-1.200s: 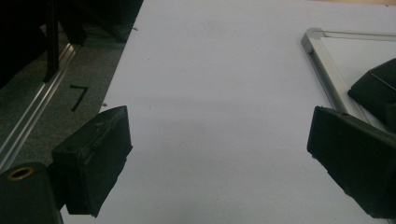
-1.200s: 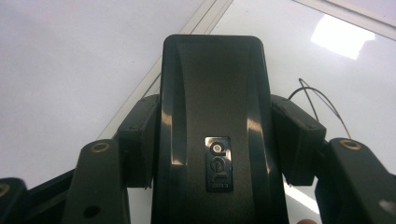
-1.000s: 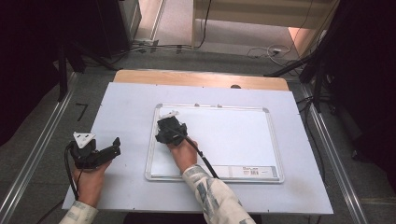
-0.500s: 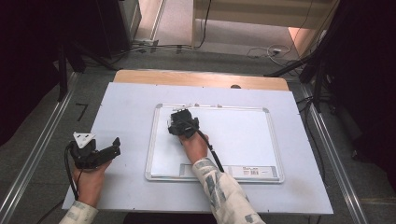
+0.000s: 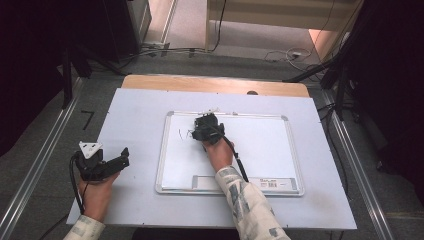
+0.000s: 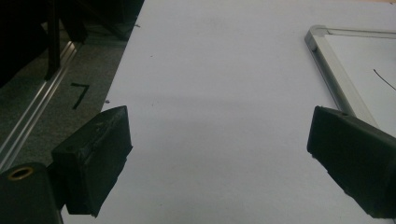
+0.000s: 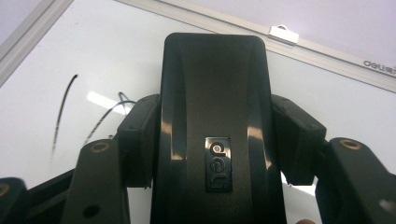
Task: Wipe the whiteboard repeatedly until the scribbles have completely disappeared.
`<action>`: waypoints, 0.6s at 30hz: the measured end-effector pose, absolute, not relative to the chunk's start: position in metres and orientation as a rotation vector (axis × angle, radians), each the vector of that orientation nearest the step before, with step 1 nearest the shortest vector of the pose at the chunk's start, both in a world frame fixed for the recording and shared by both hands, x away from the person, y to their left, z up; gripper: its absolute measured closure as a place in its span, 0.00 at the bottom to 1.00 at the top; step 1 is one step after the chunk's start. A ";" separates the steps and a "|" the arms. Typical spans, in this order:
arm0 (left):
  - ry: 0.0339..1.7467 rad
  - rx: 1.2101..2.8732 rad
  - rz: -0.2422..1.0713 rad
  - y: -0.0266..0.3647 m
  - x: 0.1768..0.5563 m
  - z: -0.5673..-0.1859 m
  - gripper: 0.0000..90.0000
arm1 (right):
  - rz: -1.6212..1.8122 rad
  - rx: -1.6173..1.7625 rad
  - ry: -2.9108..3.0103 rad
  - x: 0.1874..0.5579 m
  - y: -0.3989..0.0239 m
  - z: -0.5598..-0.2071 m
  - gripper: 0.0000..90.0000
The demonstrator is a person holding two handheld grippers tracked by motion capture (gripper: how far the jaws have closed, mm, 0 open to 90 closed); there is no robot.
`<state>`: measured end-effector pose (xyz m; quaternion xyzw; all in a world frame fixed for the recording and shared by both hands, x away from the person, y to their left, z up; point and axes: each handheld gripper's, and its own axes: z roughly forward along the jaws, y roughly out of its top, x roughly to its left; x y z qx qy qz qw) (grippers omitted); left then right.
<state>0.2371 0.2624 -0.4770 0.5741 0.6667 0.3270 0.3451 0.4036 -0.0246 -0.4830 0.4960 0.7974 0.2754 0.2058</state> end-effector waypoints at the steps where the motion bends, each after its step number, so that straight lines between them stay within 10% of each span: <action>1: 1.730 1.492 0.850 0.262 0.237 -0.477 0.08 | 0.764 1.389 2.216 0.405 -0.026 -0.483 0.42; 18: 1.730 1.494 0.848 0.261 0.239 -0.477 0.08 | 0.763 1.398 2.184 0.414 -0.023 -0.484 0.42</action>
